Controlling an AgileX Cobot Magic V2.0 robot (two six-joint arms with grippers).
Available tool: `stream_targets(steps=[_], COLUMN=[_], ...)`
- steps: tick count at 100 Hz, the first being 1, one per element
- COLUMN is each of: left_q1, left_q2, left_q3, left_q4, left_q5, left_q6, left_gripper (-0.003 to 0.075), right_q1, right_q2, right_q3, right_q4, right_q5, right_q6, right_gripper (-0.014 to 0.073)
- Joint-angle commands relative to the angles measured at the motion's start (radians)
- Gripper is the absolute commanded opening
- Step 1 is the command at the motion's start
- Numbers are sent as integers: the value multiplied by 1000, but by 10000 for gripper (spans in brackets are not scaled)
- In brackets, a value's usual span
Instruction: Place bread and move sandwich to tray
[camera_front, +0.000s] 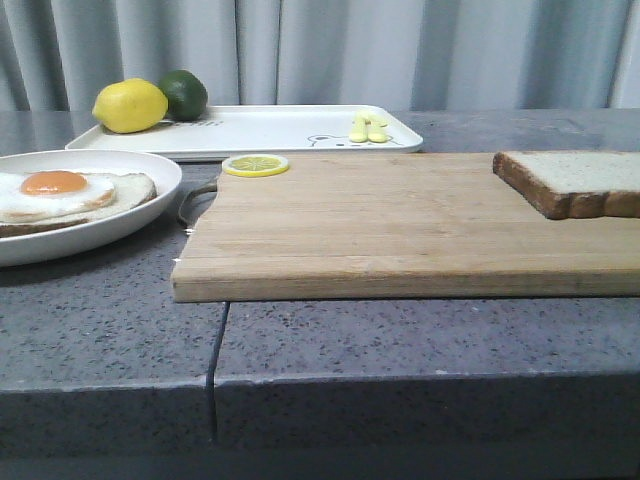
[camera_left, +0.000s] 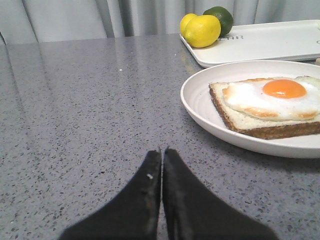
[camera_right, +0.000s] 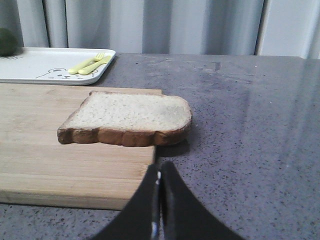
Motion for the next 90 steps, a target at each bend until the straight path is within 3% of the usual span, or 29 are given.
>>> stream_targets(steps=[1, 70, 90], left_q1=[3, 3, 3], left_q2=[-32, -32, -32], left_q3=[14, 14, 14], left_q4=[3, -2, -5], left_q5=[-88, -89, -170], left_q6=[-11, -11, -11], left_gripper=[-19, -19, -19], right_q1=[-6, -6, -6], right_q2=[-19, -19, -19], right_q3=[0, 0, 0], right_q4=[-12, -12, -12], right_q5=[-84, -84, -84], right_q6=[-4, -4, -4], right_gripper=[-116, -116, -116])
